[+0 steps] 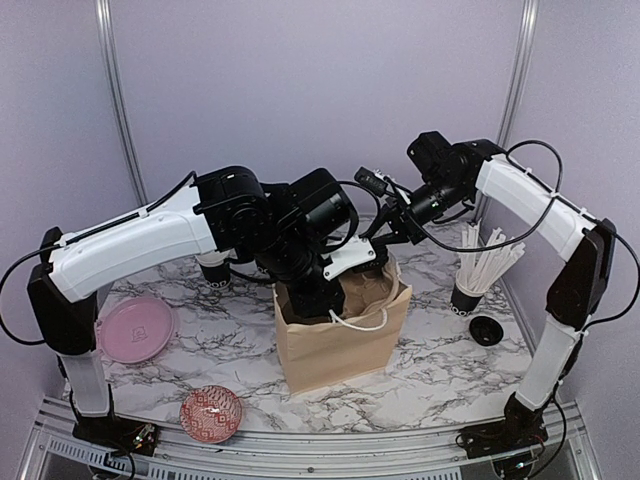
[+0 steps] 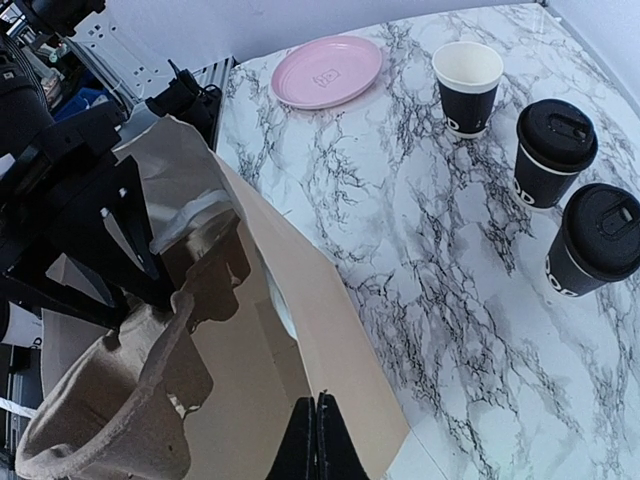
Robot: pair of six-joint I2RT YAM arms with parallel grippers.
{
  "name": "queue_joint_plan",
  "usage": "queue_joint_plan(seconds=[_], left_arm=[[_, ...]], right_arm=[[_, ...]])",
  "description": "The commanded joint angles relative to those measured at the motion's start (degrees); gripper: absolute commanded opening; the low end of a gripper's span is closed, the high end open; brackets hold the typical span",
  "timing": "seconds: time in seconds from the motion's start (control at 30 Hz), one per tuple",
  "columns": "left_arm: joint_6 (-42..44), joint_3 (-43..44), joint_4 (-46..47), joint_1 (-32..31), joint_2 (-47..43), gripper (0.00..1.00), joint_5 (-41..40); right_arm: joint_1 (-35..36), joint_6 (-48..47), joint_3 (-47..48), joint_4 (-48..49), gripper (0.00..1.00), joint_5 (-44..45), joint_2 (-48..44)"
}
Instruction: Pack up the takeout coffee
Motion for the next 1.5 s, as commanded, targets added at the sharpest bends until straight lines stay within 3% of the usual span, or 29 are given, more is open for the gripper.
queue_joint_plan(seconds=[0.0, 0.23, 0.37, 0.5, 0.83, 1.47], left_arm=[[-3.8, -1.1, -3.6, -0.1, 0.3, 0.33, -2.5], [-7.9, -3.5, -5.1, 0.2, 0.4, 0.34, -2.2], [-8.6, -4.9, -5.5, 0.6, 0.9, 0.34, -1.3], [-8.6, -5.4, -5.7, 0.9, 2.1, 0.34, -0.6], [-9.0, -7.6, -5.9, 1.8, 5.3, 0.34, -0.1], [-7.6, -6.8, -3.9, 1.9, 14.0, 0.41, 0.7]], right_arm=[[0.4, 1.1, 0.1, 0.2, 0.0, -0.3, -1.2], [0.3, 1.0, -0.2, -0.8, 0.09, -1.1, -2.3], [-2.3, 1.7, 2.8, -1.7, 0.35, -2.7, -3.0], [-7.9, 1.0, 4.5, -2.2, 0.47, -7.2, -4.2], [-9.3, 1.2, -4.0, 3.7, 0.48, -2.3, -6.7], [-9.3, 1.3, -5.1, 4.9, 0.48, -1.2, -6.9]])
